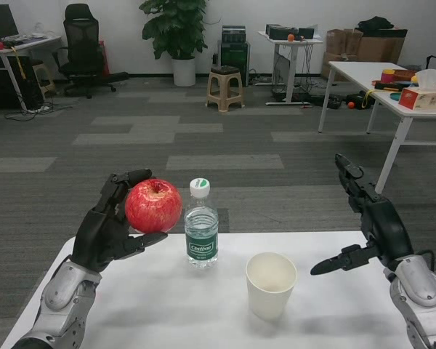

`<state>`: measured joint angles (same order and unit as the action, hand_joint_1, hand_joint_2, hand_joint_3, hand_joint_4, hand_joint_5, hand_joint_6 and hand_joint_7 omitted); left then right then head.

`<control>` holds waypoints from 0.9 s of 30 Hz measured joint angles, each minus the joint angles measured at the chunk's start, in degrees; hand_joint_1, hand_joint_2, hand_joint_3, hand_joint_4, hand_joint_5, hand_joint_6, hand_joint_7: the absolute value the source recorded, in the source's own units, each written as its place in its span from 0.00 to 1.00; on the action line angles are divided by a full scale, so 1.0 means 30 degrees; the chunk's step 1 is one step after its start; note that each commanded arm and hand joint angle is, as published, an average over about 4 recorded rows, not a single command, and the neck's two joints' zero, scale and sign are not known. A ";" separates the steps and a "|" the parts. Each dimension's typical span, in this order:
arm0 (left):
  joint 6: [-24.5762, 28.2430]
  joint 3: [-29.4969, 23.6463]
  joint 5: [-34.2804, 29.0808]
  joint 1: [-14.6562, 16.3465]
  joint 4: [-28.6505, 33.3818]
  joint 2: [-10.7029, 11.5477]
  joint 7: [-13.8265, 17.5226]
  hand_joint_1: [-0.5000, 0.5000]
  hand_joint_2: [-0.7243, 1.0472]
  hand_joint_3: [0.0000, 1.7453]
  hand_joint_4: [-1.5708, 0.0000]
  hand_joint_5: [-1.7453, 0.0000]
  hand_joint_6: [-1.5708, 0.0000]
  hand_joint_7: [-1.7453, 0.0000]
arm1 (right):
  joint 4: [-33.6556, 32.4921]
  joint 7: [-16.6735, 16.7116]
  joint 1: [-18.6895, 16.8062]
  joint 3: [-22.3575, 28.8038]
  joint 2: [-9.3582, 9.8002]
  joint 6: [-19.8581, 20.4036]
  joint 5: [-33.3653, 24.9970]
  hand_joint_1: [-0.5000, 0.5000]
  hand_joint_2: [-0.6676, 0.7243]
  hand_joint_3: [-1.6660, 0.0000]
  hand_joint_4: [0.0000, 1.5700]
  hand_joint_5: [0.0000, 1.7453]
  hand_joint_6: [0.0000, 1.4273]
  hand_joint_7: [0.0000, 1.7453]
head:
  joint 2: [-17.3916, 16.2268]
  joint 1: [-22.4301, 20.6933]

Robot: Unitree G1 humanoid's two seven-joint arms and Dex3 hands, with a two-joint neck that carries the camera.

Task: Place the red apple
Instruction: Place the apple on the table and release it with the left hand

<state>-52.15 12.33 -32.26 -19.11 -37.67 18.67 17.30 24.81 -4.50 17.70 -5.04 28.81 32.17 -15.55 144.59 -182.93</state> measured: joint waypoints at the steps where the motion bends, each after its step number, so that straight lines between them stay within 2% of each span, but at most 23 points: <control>1: 0.0000 0.0001 0.0000 0.0001 0.0000 0.0000 -0.0001 0.20 1.00 0.00 0.95 0.71 0.70 0.23 | 0.0000 0.0000 -0.0001 0.0009 0.0000 0.0000 0.0000 0.03 0.41 1.00 0.00 0.00 0.00 0.04 | 0.0006 -0.0001; 3: -0.0001 -0.0001 0.0000 0.0002 0.0000 0.0000 -0.0003 0.20 1.00 0.00 0.95 0.74 0.70 0.24 | 0.0000 0.0000 -0.0001 0.0024 0.0000 0.0000 0.0000 0.02 0.41 1.00 0.00 0.00 0.00 0.04 | -0.0014 -0.0013; 8: -0.0182 -0.0077 0.0001 0.0121 -0.0031 0.0000 -0.0001 0.20 1.00 0.00 0.95 0.71 0.69 0.24 | -0.0003 0.0000 -0.0002 0.0067 -0.0001 0.0000 0.0000 0.00 0.41 1.00 0.00 0.00 0.00 0.04 | -0.0290 -0.0185; 12: -0.0341 -0.0173 -0.0002 0.0722 -0.0337 -0.0001 0.0003 0.20 1.00 0.00 0.95 0.71 0.70 0.23 | -0.0005 0.0002 -0.0006 0.0222 -0.0003 0.0000 0.0000 0.00 0.41 1.00 0.00 0.00 0.00 0.04 | -0.0509 -0.0343; 20: -0.0828 0.0085 0.0075 0.1972 -0.2223 -0.0041 0.0090 0.20 1.00 0.00 0.95 0.71 0.70 0.24 | 0.0021 0.0003 -0.0008 0.0260 -0.0003 0.0004 0.0000 0.00 0.43 1.00 0.00 0.00 0.00 0.04 | -0.0952 -0.0499; 27: -0.1401 0.0706 0.0091 0.1942 -0.3570 0.0025 0.0160 0.22 1.00 0.00 0.95 0.71 0.70 0.24 | 0.0229 0.0008 -0.0009 0.0256 -0.0003 0.0006 0.0000 0.01 0.44 1.00 0.00 0.00 0.00 0.04 | -0.1242 -0.0815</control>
<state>-56.35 14.45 -31.99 -13.29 -48.38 18.74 17.78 25.49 -4.48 17.67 -4.27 28.80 32.19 -15.55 140.87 -185.37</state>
